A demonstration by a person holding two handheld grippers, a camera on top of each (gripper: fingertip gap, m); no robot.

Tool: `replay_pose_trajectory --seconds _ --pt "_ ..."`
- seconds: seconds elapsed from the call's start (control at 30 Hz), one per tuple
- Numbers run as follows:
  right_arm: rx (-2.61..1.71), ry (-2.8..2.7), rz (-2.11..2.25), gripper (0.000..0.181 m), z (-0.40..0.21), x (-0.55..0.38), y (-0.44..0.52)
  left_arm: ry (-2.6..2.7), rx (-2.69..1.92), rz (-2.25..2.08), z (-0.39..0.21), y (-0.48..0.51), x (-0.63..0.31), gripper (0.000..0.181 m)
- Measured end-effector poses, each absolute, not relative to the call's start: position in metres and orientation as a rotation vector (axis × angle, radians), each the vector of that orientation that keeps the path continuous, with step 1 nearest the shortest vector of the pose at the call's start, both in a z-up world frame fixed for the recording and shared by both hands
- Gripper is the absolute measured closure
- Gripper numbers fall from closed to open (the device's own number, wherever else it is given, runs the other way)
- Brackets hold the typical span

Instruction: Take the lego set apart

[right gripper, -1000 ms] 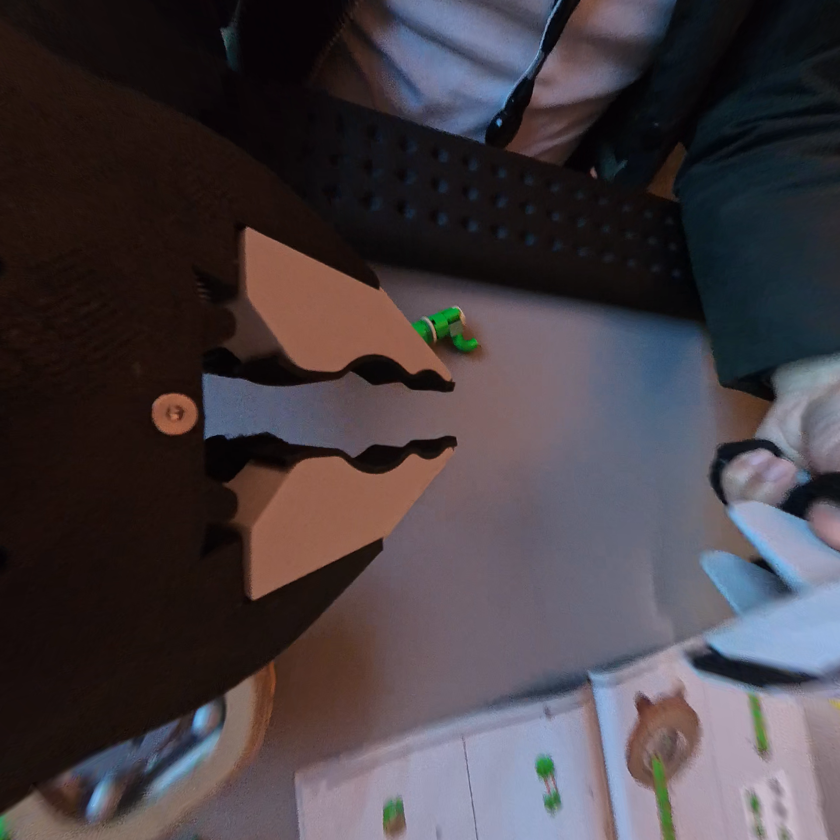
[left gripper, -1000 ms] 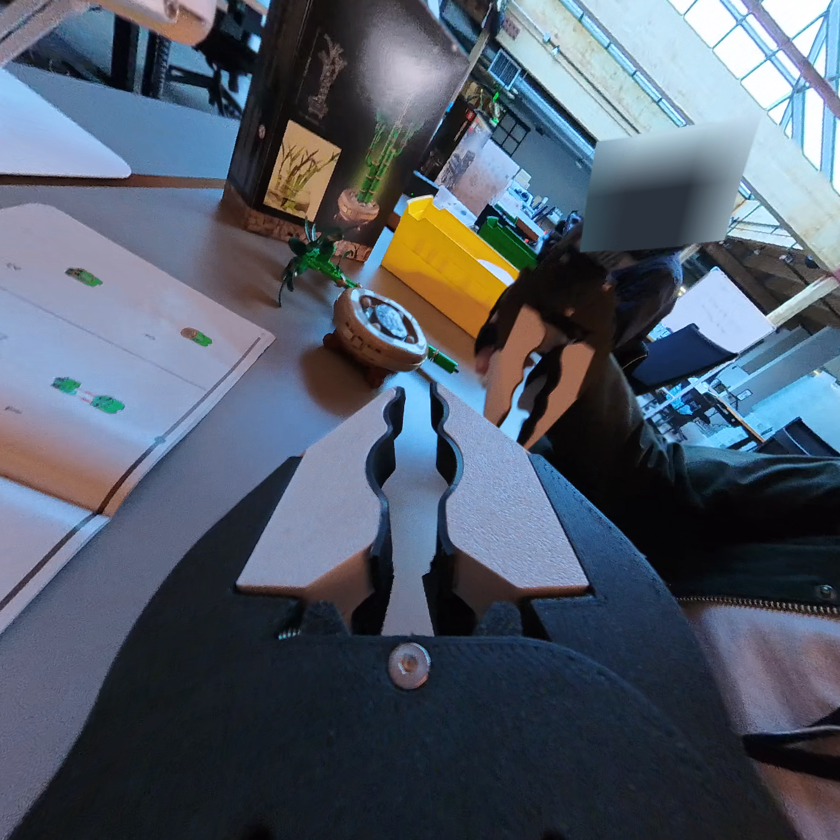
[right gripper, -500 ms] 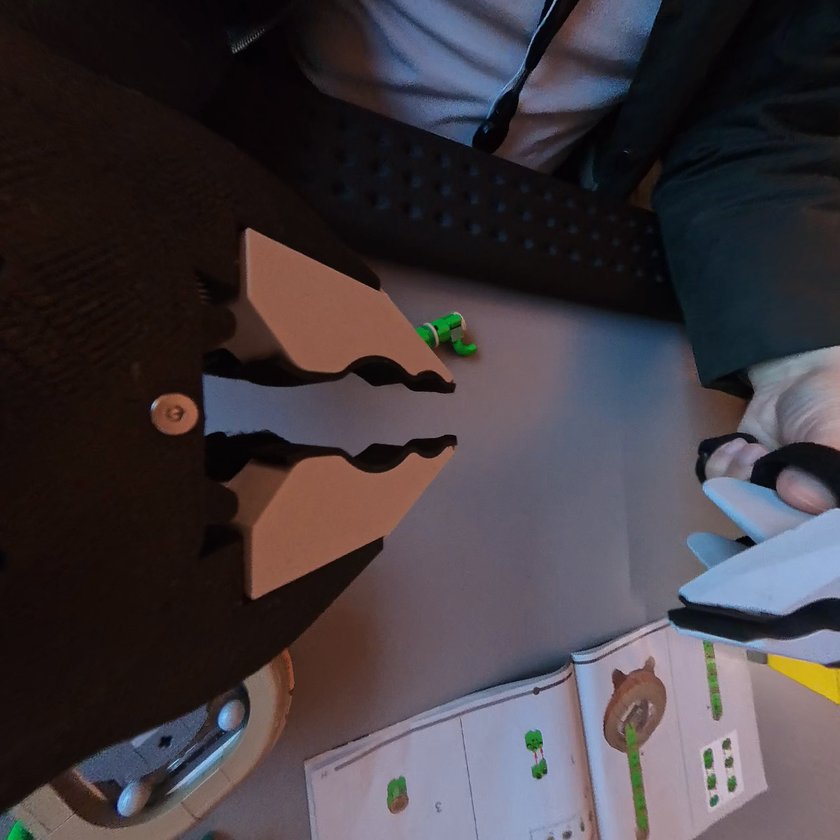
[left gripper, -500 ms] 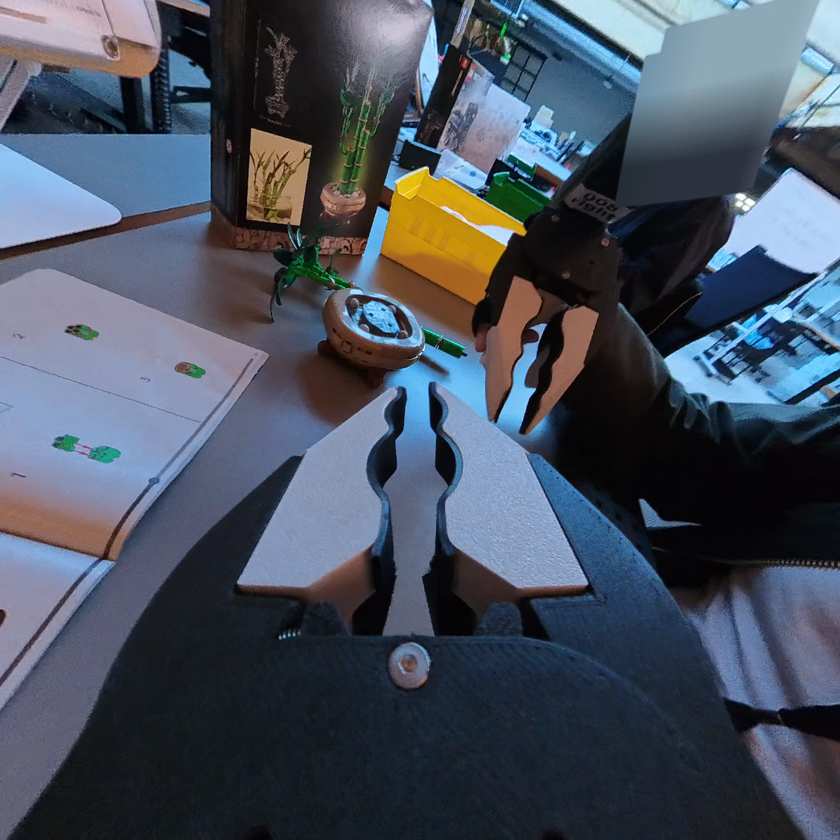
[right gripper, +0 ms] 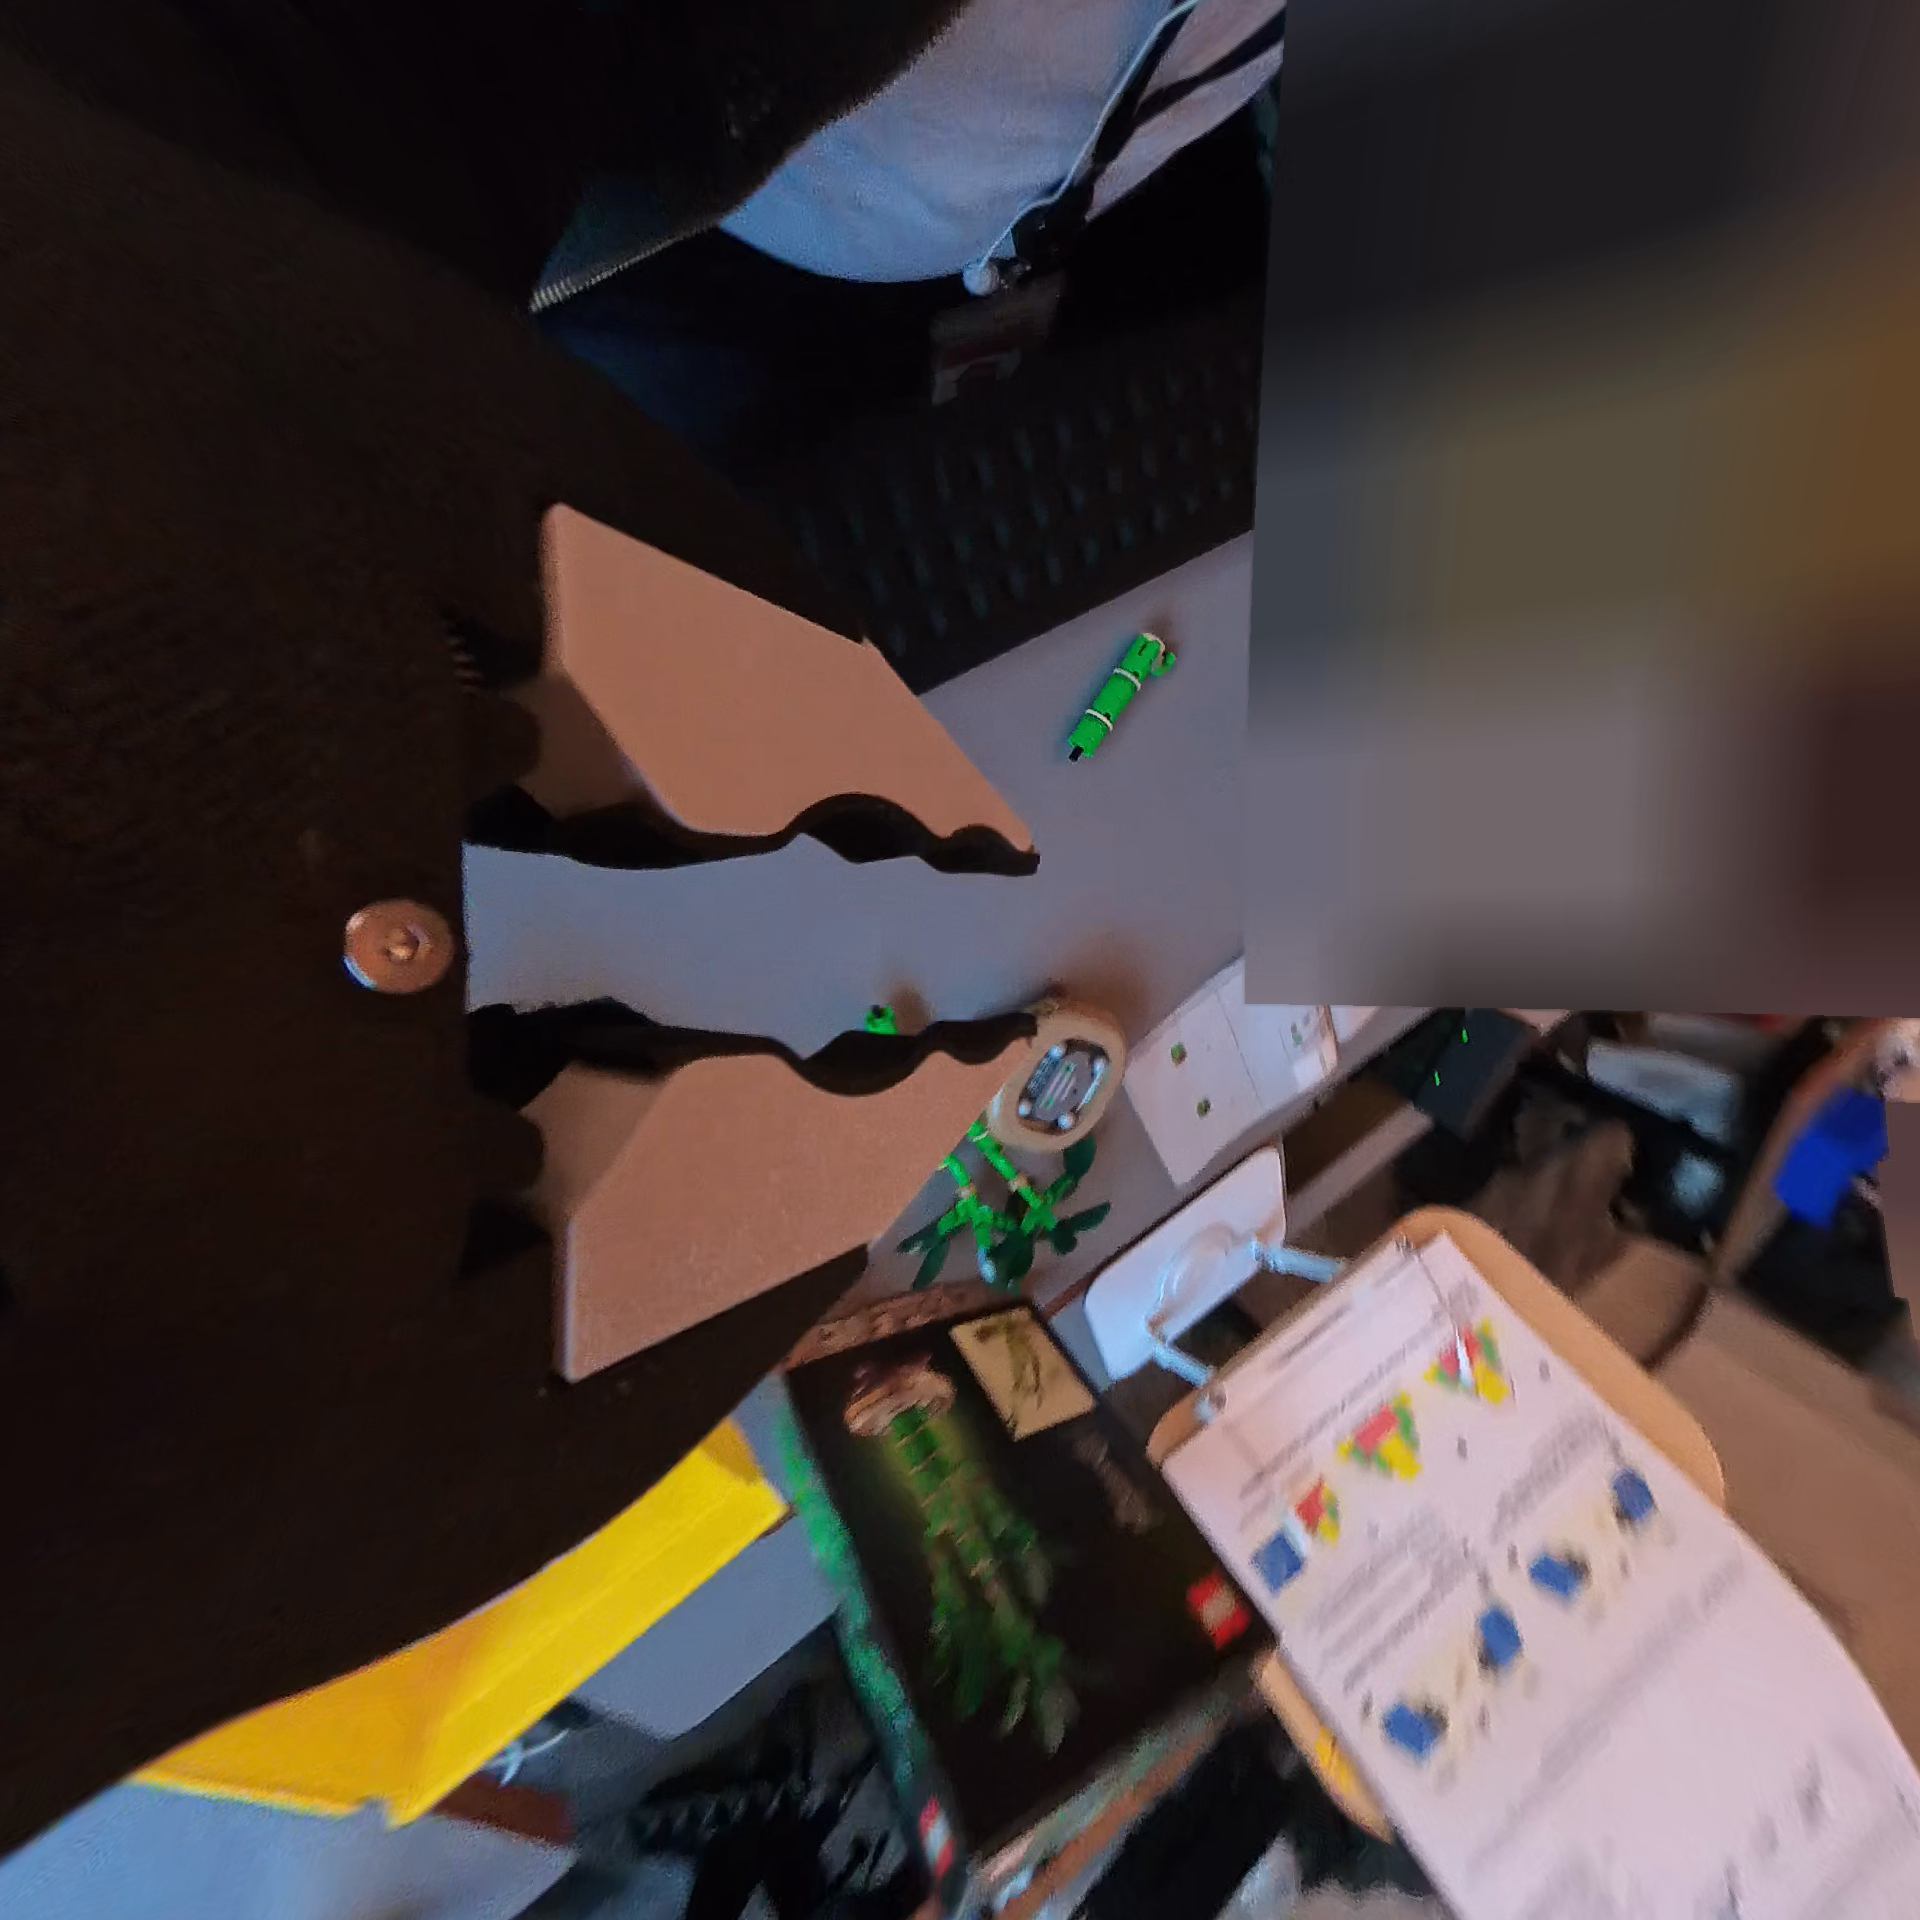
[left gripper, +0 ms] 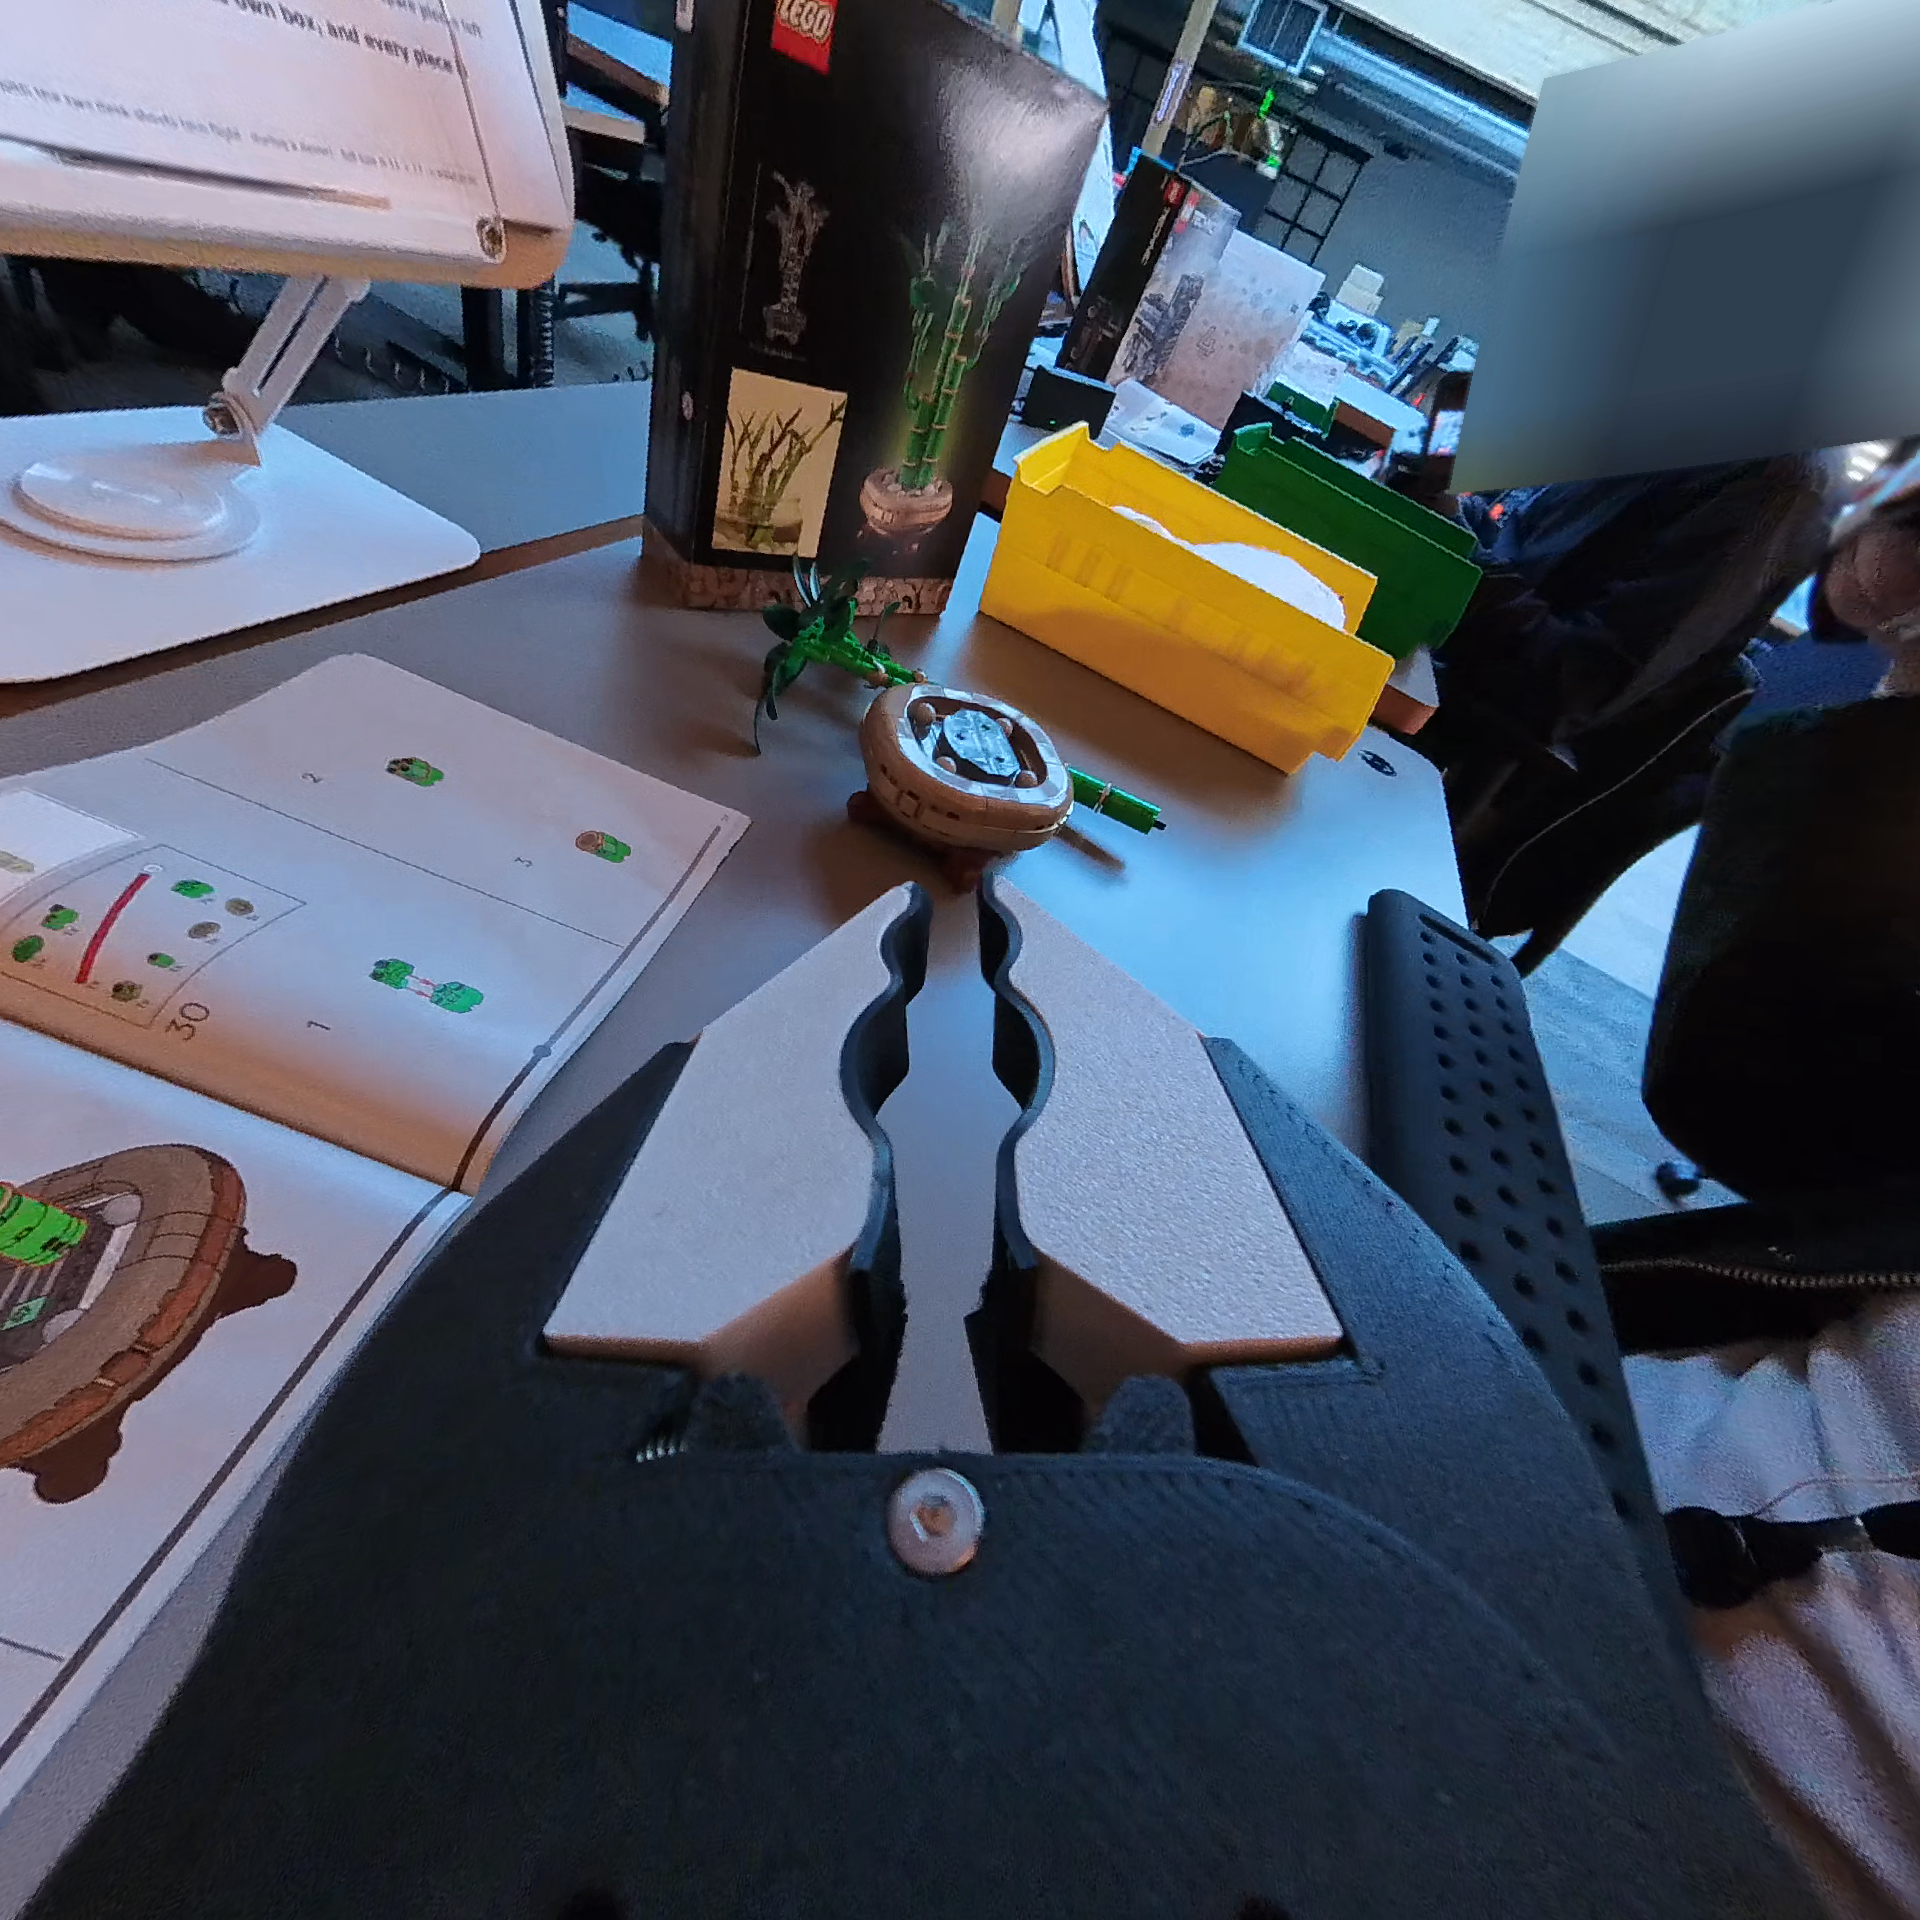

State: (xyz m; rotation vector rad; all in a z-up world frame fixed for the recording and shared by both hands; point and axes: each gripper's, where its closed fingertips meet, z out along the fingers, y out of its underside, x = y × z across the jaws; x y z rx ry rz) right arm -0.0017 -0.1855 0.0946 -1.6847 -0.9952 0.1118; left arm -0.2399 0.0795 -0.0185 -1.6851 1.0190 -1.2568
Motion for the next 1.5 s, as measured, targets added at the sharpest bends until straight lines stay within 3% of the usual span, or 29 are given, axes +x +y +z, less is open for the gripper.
replay_pose_trajectory --seconds 0.13,0.23,0.33,0.47,0.6,0.7,0.8,0.97,1.33,1.5 --pt "-1.757 -0.942 -0.048 0.161 0.086 0.005 -0.237 1.018 -1.612 -1.311 0.013 0.065 -0.245 0.171" --pt "-1.934 -1.011 -0.199 0.177 0.079 0.000 -0.257 0.981 -1.526 -1.367 0.052 0.048 -0.254 0.171" --pt "-1.724 -1.130 -0.215 0.181 0.113 -0.029 -0.273 0.930 -1.450 -1.390 0.086 0.029 -0.268 0.171" --pt "-1.144 -1.200 -0.104 0.181 0.195 -0.071 -0.318 0.944 -1.412 -1.398 0.111 -0.004 -0.283 0.171" --pt "-0.168 -1.249 0.210 0.181 0.284 -0.088 -0.450 0.928 -1.315 -1.373 0.149 -0.028 -0.300 0.173" --pt "0.661 -1.133 0.560 0.181 0.300 -0.024 -0.557 0.902 -1.217 -1.362 0.192 -0.030 -0.305 0.173" --pt "1.203 -0.771 1.070 0.181 0.308 0.072 -0.576 0.860 -1.144 -1.379 0.224 -0.035 -0.305 0.173" --pt "1.085 -0.543 1.641 0.181 0.347 0.063 -0.538 0.771 -1.087 -1.461 0.226 -0.035 -0.308 0.173" --pt "1.022 -0.380 1.699 0.181 0.340 0.062 -0.510 0.658 -1.039 -1.541 0.228 -0.032 -0.332 0.173" --pt "1.024 -0.296 1.636 0.181 0.326 0.074 -0.490 0.701 -0.809 -1.645 0.306 -0.073 -0.355 0.178"
